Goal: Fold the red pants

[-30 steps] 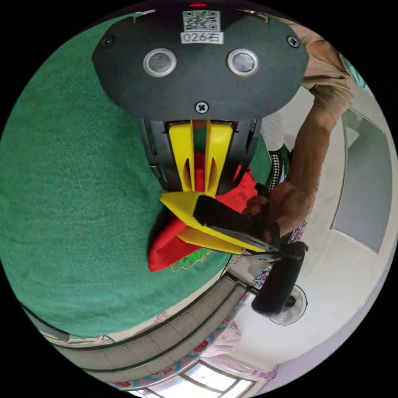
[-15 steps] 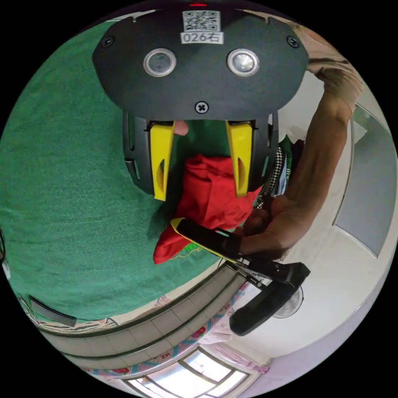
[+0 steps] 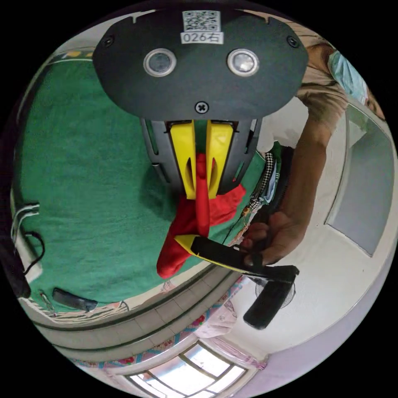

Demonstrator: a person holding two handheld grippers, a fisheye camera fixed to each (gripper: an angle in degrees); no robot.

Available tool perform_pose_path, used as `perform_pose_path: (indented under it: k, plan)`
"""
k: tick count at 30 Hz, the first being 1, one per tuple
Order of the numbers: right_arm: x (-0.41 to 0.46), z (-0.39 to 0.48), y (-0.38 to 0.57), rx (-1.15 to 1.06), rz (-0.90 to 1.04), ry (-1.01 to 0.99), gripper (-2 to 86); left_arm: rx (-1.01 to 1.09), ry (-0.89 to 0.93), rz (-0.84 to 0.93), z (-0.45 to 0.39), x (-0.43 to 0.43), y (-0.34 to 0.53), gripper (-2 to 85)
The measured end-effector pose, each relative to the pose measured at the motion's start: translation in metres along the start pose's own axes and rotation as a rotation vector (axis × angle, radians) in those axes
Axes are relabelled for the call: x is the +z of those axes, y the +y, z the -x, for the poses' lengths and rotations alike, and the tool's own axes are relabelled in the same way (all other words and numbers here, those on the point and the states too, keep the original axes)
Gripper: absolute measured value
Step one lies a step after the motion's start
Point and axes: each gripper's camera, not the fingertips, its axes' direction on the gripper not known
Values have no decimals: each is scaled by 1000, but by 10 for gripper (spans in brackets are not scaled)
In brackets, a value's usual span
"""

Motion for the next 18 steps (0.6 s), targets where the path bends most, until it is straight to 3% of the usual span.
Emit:
perform_pose_path:
  k: [5, 10, 16, 18]
  plan:
    - [-21, 25, 10, -30, -94, -26, -9, 122, 79, -90, 3, -31, 47, 8]
    - [17, 71, -3, -136, -78, -57, -9, 98, 60, -162, 49, -72, 128, 8]
    - [123, 127, -28, -245, 37, -117, 9, -65, 72, -238, 155, -99, 257, 8]
    - [179, 143, -38, -308, 155, -127, 22, -134, 99, -257, 194, -96, 296, 8]
